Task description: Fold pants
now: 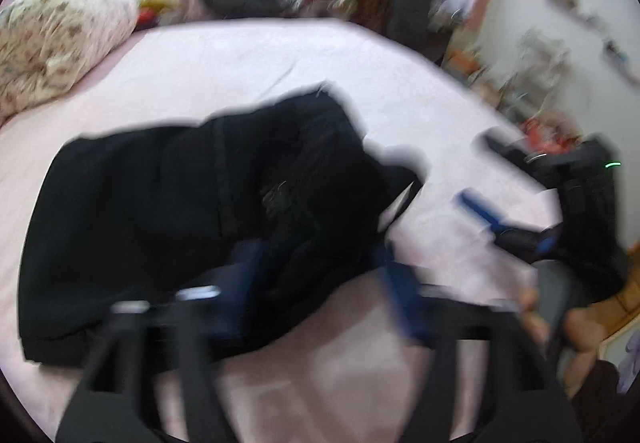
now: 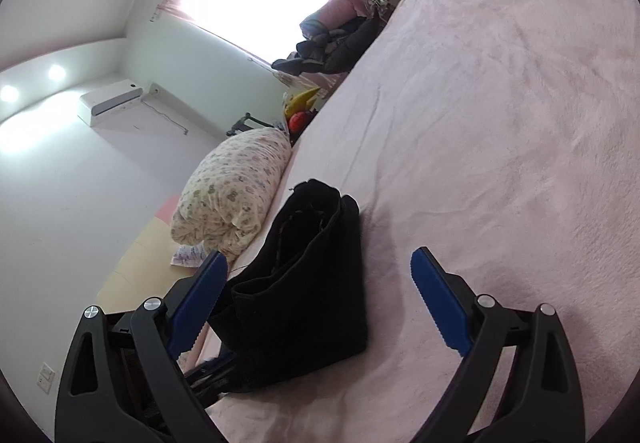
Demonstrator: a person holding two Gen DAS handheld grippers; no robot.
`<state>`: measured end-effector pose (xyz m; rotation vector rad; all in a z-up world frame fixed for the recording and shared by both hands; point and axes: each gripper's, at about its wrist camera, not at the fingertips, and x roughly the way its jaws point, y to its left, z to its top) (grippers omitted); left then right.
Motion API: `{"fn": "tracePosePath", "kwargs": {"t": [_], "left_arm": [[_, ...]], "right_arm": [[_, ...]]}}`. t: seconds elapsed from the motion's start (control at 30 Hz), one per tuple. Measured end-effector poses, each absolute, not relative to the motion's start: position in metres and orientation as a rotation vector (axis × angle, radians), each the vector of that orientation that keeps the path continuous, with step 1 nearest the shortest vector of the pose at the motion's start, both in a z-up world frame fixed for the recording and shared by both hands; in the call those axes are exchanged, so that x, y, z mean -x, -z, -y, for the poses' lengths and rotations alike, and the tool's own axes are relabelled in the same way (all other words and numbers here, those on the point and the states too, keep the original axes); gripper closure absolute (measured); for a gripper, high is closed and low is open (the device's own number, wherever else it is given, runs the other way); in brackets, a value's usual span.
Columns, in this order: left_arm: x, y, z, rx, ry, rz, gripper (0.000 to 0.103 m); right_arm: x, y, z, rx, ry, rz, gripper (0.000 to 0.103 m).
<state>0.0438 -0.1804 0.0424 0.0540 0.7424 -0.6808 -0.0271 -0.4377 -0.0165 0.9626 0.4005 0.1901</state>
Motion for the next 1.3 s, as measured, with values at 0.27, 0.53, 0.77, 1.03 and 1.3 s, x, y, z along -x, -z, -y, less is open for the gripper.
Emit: {"fn": "tracePosePath", "kwargs": {"t": [0.27,0.53,0.77,1.03,1.3], "left_arm": [[-0.064,-0.076,0.121,0.237,0.704,-0.636,0.002],[-0.073,-0.051,0.026,0.279,0.418,-0.684,0.002],[-0.075,-0.040,0.031,0.212,0.382,-0.697,0.002],[-0.077,-0.003,0.053,-0.044,0.277,-0.777,0.002],[-0.079,0.006,0.058,-0.092,0.255,-0.808,0.002]], "right_arm": [[0.024,0.016,0.429,-0.898,-0.243,-0.393,0.012],[0.028,-0.036,0.324,-0.374,-0.457,-0.402,0.018],[0.006,-0.035,0.281,-0.192,-0.383,-0.563,0.017],[-0.007,0.000,0.285,-0.168,-0.244,-0.711,0.017],[-0.012,0.004,0.278,-0.111,-0.213,-0.735,0.016]]}}
